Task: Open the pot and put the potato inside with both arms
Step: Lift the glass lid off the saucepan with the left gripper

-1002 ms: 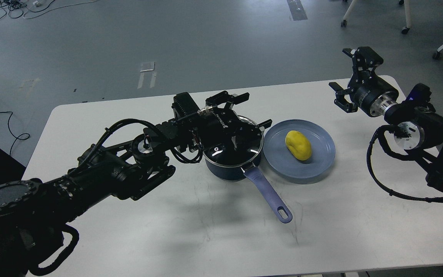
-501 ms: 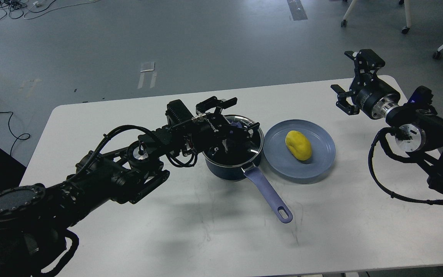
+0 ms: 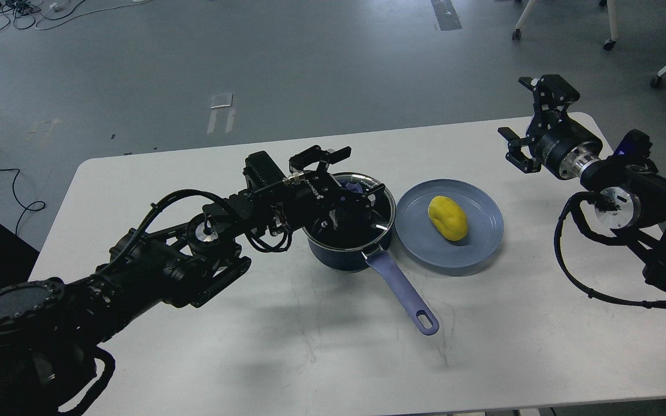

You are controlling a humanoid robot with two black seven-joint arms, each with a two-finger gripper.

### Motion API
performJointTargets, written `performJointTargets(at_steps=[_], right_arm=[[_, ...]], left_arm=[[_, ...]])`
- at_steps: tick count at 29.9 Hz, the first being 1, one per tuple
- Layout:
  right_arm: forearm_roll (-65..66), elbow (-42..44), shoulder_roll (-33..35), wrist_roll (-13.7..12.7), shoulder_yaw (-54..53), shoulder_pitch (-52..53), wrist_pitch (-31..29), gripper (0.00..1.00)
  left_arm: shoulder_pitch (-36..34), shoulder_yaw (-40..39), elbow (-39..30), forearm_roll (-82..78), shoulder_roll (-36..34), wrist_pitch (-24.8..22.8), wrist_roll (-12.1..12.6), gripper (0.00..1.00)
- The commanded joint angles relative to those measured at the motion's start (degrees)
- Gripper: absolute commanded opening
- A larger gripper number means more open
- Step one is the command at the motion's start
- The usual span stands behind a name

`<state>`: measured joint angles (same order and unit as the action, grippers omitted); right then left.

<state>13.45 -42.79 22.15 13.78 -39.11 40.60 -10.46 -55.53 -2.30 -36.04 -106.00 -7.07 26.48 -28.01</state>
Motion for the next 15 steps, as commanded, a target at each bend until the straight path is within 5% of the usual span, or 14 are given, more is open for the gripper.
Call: performJointTargets(at_steps=[1, 15], right_arm=[[0.0, -0.1, 0.1, 0.0, 0.2, 0.2, -0.1, 1.00], [0.0, -0.2, 0.2, 0.0, 0.4, 0.8, -0.1, 1.00]], left_arm=[[0.2, 0.1, 0.0, 0.0, -0.6, 0.0, 0.0, 0.98], [0.1, 0.1, -0.1, 0.0, -0.9, 0.0, 0.0, 0.98]])
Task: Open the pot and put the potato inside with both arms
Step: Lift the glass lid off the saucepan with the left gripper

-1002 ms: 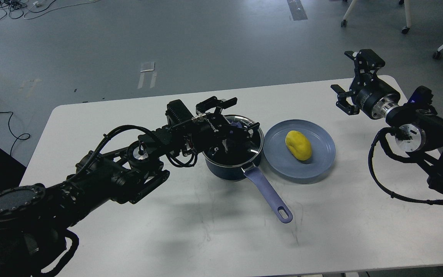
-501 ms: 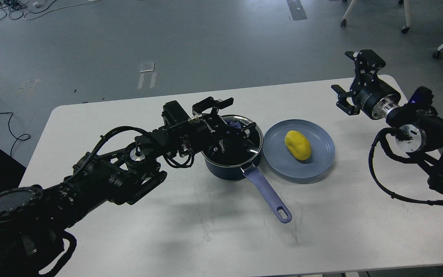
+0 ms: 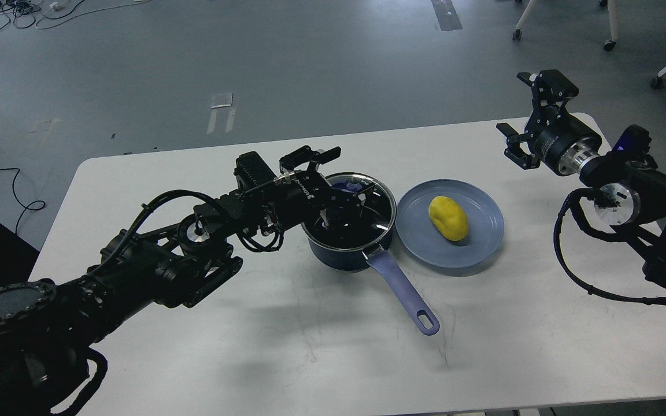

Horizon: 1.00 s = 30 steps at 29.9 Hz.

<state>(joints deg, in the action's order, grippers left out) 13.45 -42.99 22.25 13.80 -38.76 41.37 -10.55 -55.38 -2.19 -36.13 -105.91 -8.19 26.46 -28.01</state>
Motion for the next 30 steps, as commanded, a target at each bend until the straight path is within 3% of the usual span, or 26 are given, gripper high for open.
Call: performJointTargets(at_steps=[1, 30], right_arm=[[0.0, 0.0, 0.1, 0.0, 0.0, 0.0, 0.0, 1.00], [0.0, 0.0, 1.0, 0.0, 0.2, 0.0, 0.1, 1.00]], left_arm=[[-0.1, 0.0, 0.0, -0.1, 0.2, -0.1, 0.0, 0.98], [1.3, 1.4, 0.0, -0.1, 0.0, 0.0, 0.0, 0.96]])
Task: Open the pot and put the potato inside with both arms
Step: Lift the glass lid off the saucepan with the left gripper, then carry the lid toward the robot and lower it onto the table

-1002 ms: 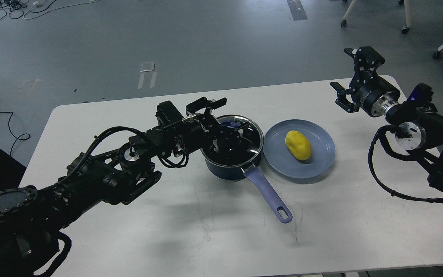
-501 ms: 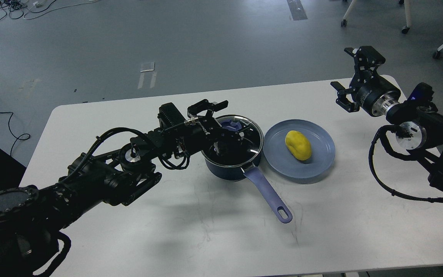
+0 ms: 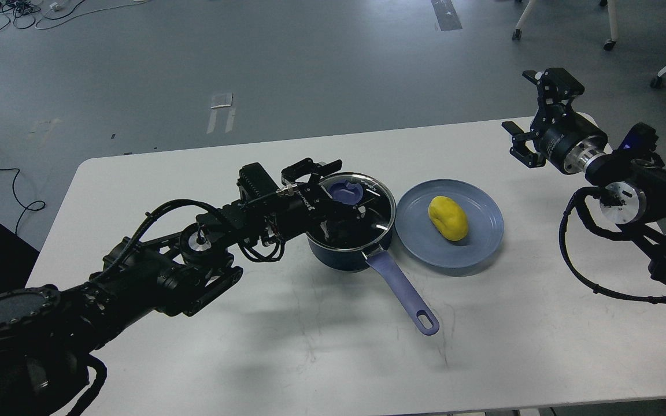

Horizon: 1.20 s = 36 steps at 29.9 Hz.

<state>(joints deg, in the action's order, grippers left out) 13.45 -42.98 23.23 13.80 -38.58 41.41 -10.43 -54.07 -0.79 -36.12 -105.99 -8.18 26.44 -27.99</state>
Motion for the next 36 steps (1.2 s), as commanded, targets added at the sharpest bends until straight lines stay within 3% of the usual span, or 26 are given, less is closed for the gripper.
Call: performJointTargets(at_steps=[1, 11, 14, 16, 22, 32, 36], right_arm=[[0.0, 0.0, 0.1, -0.1, 0.0, 0.0, 0.0, 1.00], [0.0, 0.0, 0.1, 0.0, 0.2, -0.1, 0.1, 1.00], [0.1, 0.0, 0.1, 0.0, 0.2, 0.0, 0.1, 1.00], [0.1, 0.1, 0.1, 0.0, 0.3, -0.1, 0.1, 1.00], [0.3, 0.3, 0.1, 0.0, 0.5, -0.1, 0.1, 1.00], [0.4, 0.4, 0.1, 0.1, 0.6, -0.7, 0.1, 1.00], [0.4, 0.4, 0.1, 0.1, 0.6, -0.8, 0.1, 1.00]], left_arm=[[0.2, 0.0, 0.0, 0.0, 0.1, -0.1, 0.0, 0.95], [1.5, 0.0, -0.2, 0.0, -0.2, 0.0, 0.0, 0.94], [1.5, 0.0, -0.2, 0.0, -0.3, 0.0, 0.0, 0.90], [1.6, 0.0, -0.2, 0.0, -0.3, 0.1, 0.0, 0.77], [1.6, 0.0, -0.2, -0.2, -0.3, 1.2, 0.0, 0.59], [1.5, 0.0, -0.4, -0.4, -0.8, 1.2, 0.0, 0.45], [1.5, 0.0, -1.1, -0.4, -1.7, 1.2, 0.0, 0.45]])
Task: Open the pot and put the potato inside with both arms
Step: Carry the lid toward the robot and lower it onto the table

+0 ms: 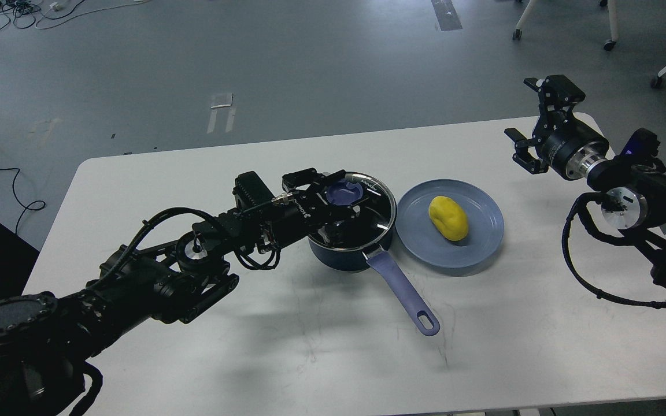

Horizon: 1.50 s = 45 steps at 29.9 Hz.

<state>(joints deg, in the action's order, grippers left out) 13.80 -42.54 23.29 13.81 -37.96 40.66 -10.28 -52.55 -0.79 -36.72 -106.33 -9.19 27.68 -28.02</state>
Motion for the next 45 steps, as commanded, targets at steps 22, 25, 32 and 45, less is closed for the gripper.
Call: performJointTargets(at_steps=[22, 25, 32, 45], right_arm=[[0.0, -0.1, -0.3, 0.1, 0.1, 0.5, 0.0, 1.00], [0.0, -0.1, -0.3, 0.1, 0.1, 0.3, 0.1, 1.00], [0.0, -0.1, 0.0, 0.2, 0.1, 0.0, 0.5, 1.00], [-0.1, -0.3, 0.1, 0.2, 0.0, 0.0, 0.8, 1.00]], left_arm=[[1.0, -0.1, -10.7, 1.6, -22.2, 0.3, 0.0, 0.45], [3.3, -0.1, -10.7, 1.6, -25.0, 0.3, 0.0, 0.45], [5.3, -0.1, -10.7, 4.2, -28.7, 0.3, 0.0, 0.46], [10.2, -0.1, -9.7, 5.7, -25.0, 0.3, 0.0, 0.46]])
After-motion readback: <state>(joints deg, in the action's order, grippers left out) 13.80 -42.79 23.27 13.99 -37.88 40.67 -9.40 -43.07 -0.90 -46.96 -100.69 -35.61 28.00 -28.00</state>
